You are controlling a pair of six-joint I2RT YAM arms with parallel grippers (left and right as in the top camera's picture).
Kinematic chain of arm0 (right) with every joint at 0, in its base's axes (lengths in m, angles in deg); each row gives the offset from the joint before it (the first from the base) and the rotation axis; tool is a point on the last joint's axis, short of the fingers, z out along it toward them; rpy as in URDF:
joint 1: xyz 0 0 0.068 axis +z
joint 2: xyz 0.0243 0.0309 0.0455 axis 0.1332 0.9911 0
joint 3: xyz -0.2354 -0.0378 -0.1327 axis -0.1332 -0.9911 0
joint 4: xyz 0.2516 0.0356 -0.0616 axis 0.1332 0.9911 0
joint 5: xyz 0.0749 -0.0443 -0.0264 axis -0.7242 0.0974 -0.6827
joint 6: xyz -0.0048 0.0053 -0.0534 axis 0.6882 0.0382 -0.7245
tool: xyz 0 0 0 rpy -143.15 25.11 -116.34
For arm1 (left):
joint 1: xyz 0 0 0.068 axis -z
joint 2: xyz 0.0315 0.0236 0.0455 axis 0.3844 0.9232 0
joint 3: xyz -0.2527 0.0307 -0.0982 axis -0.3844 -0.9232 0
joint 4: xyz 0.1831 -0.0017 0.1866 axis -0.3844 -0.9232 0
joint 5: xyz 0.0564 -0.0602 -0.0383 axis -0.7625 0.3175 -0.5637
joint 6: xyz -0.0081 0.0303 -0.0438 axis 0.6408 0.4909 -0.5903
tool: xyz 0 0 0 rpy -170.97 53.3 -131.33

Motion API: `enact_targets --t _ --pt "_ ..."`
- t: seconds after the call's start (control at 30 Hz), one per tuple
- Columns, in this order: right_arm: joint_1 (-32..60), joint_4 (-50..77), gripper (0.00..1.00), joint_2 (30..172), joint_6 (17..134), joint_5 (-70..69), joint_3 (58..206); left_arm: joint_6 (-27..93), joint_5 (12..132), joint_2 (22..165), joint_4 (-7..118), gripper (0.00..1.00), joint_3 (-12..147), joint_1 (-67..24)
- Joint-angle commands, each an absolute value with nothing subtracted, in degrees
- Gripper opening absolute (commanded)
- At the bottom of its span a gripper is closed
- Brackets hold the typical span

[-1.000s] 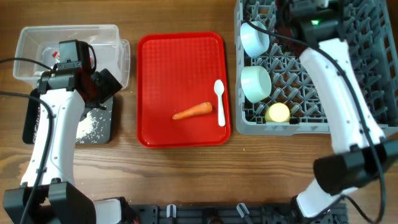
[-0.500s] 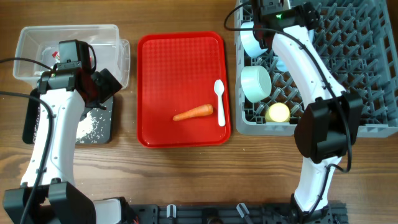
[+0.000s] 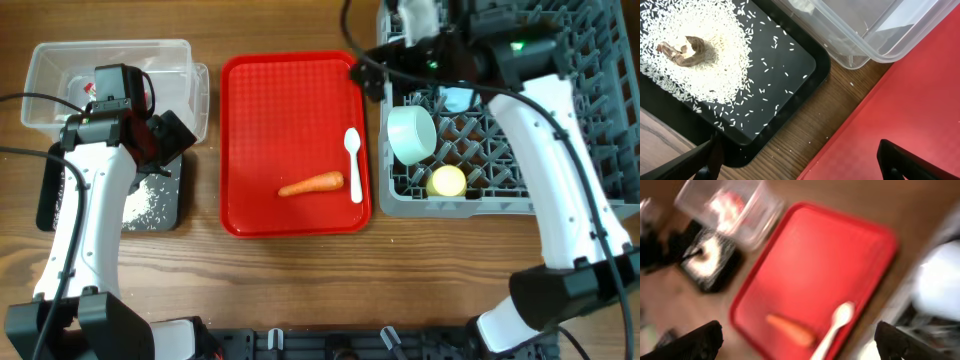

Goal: Sort waste into correct bins and load items into the dishwasher rack

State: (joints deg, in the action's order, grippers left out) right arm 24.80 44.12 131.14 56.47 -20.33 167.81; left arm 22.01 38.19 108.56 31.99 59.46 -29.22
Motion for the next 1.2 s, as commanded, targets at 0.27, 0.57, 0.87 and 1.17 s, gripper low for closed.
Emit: enact_targets --t 0.27,0.57,0.87,1.17 --pt "39.2 57.2 0.97 136.2 66.6 -10.1 161.8 21.9 37.3 107.9 32.0 1.00 59.4 -29.6" --pt "38.8 63.3 1.00 116.4 80.0 5.9 155.1 21.9 56.5 107.9 31.8 1.00 59.1 -28.7" --pt "18.5 64.5 1.00 102.6 80.8 19.0 155.1 44.4 51.7 114.9 43.9 1.00 54.1 8.5" --pt "18.2 65.0 1.00 102.8 80.9 19.0 155.1 65.5 43.6 134.0 51.8 0.93 54.1 14.7"
